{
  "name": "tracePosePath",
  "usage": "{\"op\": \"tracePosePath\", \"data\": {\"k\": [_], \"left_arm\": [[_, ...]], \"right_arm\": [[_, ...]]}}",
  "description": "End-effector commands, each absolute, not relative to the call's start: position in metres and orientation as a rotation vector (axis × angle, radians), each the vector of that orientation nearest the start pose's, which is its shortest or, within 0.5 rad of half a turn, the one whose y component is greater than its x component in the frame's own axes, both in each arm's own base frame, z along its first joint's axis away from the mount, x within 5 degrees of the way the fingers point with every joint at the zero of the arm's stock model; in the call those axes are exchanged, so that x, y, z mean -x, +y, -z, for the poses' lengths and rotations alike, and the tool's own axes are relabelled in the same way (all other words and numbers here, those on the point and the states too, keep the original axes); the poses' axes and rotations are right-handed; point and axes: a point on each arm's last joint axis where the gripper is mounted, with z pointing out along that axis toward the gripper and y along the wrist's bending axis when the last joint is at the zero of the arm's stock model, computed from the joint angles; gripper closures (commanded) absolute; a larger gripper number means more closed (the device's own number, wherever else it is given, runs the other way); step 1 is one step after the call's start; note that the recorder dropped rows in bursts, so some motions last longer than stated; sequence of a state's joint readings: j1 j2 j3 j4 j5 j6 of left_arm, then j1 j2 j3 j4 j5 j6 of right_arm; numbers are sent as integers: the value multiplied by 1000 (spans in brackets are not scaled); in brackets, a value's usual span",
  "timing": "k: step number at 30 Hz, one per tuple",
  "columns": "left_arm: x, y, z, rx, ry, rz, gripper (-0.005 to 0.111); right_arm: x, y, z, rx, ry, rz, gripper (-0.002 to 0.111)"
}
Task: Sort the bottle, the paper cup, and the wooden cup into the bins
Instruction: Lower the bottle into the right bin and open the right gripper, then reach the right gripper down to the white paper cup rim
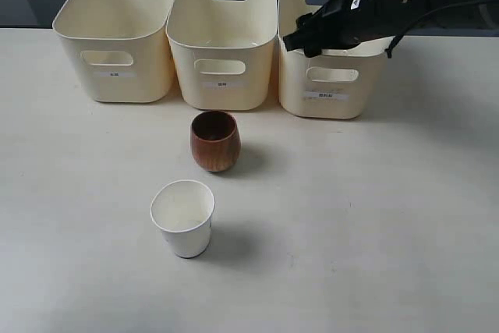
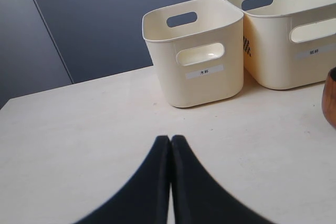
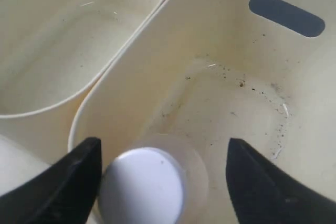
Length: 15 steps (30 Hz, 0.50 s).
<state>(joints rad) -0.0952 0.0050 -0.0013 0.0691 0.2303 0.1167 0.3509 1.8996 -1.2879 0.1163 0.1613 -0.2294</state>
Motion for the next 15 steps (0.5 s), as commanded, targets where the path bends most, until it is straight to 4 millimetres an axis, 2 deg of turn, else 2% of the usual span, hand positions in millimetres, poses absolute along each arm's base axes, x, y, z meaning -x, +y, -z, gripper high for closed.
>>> {"op": "tracePosePath", "data": {"k": [1, 5, 9, 15], "left_arm": [[-55, -4, -193, -231, 1693, -72, 107], [-55, -4, -193, -231, 1693, -72, 107], [-55, -4, -193, -231, 1691, -72, 107], [-55, -4, -193, -231, 1693, -72, 107]], "right_arm": [[-396, 146, -241, 508, 2121, -154, 43], [-382, 142, -280, 493, 2041, -165, 43], [-360, 140, -316, 521, 2001, -170, 43], [-312, 168, -350, 794, 1921, -170, 43]]}}
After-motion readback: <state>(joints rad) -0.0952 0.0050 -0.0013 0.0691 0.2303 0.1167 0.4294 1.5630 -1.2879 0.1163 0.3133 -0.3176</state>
